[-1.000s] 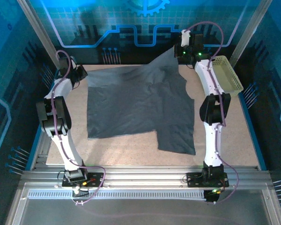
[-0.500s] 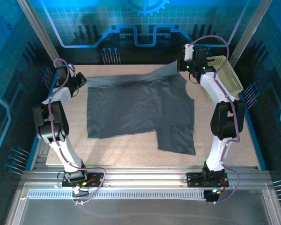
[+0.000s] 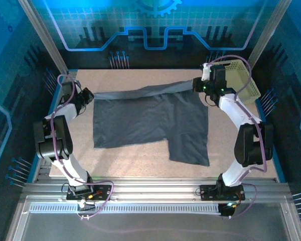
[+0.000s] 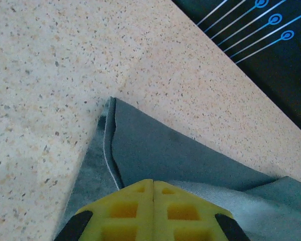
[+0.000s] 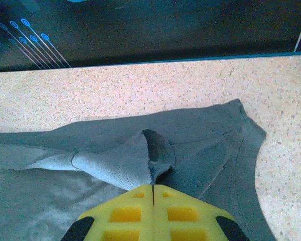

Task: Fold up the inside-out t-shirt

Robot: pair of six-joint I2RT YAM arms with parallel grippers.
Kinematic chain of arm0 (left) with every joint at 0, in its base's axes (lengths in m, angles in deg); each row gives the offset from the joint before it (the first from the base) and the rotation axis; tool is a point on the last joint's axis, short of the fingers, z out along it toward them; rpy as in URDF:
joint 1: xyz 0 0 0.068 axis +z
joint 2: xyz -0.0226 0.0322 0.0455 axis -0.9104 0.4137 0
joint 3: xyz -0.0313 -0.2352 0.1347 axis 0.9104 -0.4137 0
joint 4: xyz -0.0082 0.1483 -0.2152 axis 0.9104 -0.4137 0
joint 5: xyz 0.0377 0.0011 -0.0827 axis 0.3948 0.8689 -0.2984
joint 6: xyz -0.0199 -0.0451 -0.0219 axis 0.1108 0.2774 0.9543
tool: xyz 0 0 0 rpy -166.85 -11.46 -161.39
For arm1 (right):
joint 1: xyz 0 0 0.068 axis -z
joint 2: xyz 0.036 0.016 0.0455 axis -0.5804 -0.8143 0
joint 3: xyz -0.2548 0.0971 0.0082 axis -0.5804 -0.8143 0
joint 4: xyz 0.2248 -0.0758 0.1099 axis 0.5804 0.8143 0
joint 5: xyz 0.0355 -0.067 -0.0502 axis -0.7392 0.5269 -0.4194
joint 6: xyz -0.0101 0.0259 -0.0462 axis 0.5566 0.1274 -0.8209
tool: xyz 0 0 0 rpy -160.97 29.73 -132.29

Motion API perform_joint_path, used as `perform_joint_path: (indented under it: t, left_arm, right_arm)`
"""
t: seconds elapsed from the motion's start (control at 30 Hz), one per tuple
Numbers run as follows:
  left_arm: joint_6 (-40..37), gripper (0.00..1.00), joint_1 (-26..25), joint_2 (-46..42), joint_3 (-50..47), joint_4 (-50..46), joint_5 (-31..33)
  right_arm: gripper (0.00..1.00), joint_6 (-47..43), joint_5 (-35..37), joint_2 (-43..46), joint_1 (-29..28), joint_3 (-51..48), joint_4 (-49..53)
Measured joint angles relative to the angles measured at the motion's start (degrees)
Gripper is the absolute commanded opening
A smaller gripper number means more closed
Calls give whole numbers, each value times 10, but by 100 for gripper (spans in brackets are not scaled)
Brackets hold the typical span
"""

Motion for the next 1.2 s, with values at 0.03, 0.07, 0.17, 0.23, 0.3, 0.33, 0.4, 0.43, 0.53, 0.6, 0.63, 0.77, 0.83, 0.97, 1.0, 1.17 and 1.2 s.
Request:
perform_joint_path:
  t: [0.03,0.07,0.17,0.23,0.3,0.33,0.4,0.43,0.53,0.6,0.63,0.77,0.83,0.97,1.0,1.17,1.2]
  left_arm:
    - [1,0,0,-3,-5,0,0]
    - [3,0,0,-6,-12,2,0]
    - [13,0,0,-10,-34,4,2]
    - [18,1,0,-10,-47,4,4]
    - [29,1,0,-10,-63,5,4]
    - [32,1,0,-10,-69,5,4]
    - [45,1,0,-10,-82,4,4]
    - [48,1,0,-10,-86,4,5]
    - [66,1,0,-10,-95,5,10]
    - [78,1,0,-10,-102,5,10]
    - [83,1,0,-10,-106,7,10]
    - [104,6,0,-10,-117,6,12]
    - [107,6,0,-10,-118,6,17]
    - [115,14,0,-11,-118,4,30]
    - [116,19,0,-11,-118,2,35]
    - [119,36,0,-16,-118,-16,57]
    - [119,36,0,-17,-118,-21,61]
  right_arm:
    - [0,3,1,5,0,-10,0]
    - [0,7,2,10,-1,-22,-2]
    - [0,18,7,21,-1,-56,-7]
    - [0,25,13,25,-1,-76,-9]
    - [0,31,18,26,-1,-91,-9]
    - [0,33,19,26,-1,-96,-9]
    - [0,41,19,26,-1,-109,-11]
    - [0,44,19,26,-1,-114,-12]
    - [0,56,19,26,-2,-132,-14]
    - [0,63,20,26,-3,-145,-14]
    - [0,67,21,26,-4,-151,-14]
    - [0,82,21,28,-5,-180,-19]
    - [0,87,21,28,-8,-190,-20]
    - [0,94,26,35,-17,-203,-19]
    - [0,96,30,37,-18,-203,-19]
    - [0,100,34,40,-19,-203,-19]
    - [0,101,34,42,-19,-203,-19]
